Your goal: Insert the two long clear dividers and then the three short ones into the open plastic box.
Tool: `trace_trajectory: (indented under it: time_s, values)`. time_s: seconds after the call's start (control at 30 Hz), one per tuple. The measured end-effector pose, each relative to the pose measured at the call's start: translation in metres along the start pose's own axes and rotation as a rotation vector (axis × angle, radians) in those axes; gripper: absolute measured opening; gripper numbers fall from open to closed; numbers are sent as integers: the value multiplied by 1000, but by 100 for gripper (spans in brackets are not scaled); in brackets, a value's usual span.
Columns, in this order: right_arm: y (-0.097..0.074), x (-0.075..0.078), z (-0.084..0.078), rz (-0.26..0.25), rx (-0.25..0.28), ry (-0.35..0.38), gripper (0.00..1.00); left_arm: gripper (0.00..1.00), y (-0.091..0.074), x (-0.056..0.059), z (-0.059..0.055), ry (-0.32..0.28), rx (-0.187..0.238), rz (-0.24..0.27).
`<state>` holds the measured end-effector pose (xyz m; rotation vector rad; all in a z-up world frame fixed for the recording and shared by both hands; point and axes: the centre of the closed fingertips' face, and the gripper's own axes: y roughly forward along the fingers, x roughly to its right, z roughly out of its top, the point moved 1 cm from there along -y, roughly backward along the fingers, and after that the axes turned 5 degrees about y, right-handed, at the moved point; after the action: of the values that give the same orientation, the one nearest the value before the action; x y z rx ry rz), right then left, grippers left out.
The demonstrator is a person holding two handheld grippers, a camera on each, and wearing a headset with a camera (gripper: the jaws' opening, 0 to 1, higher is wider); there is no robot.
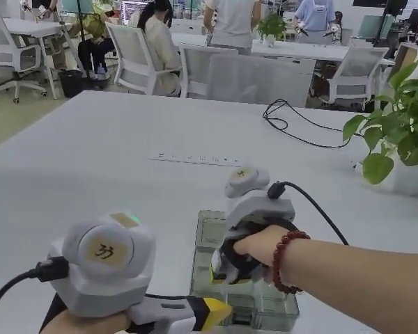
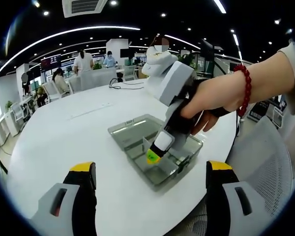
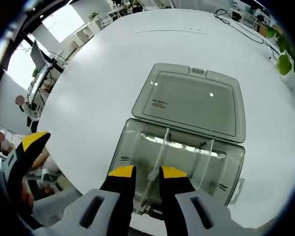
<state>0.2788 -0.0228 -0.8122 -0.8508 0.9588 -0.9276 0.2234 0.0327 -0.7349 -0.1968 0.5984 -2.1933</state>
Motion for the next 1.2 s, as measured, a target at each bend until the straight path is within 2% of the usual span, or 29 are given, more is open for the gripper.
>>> trace_trajectory:
  time_s: [0.17,0.23,0.43,0.6,0.67,0.7,0.8,1.2]
  values:
    - [-7,-3,3,32,37,-71,26,95,-2,-3,2,-6,9,13]
    - [-10,-4,7,48,62,-139,29,96,-3,-4,3,-8,12,20]
    - [-21,-12,6,107,88,-346,37,97,-5,-6,4,-14,15,33]
    - [-28,-16,4,141,101,-466,43,97,-5,-7,2,-11,7,34]
    - [-30,-19,4,184,120,-488,44,97,-6,-7,2,-9,8,33]
    - [-31,-18,3,182,117,-486,46,97,-6,-7,2,-9,8,33]
    - [-33,-18,3,204,131,-586,50,97,-6,-7,2,-7,6,31]
    - [-44,-8,-4,273,134,-714,56,96,-8,-8,3,-4,5,34]
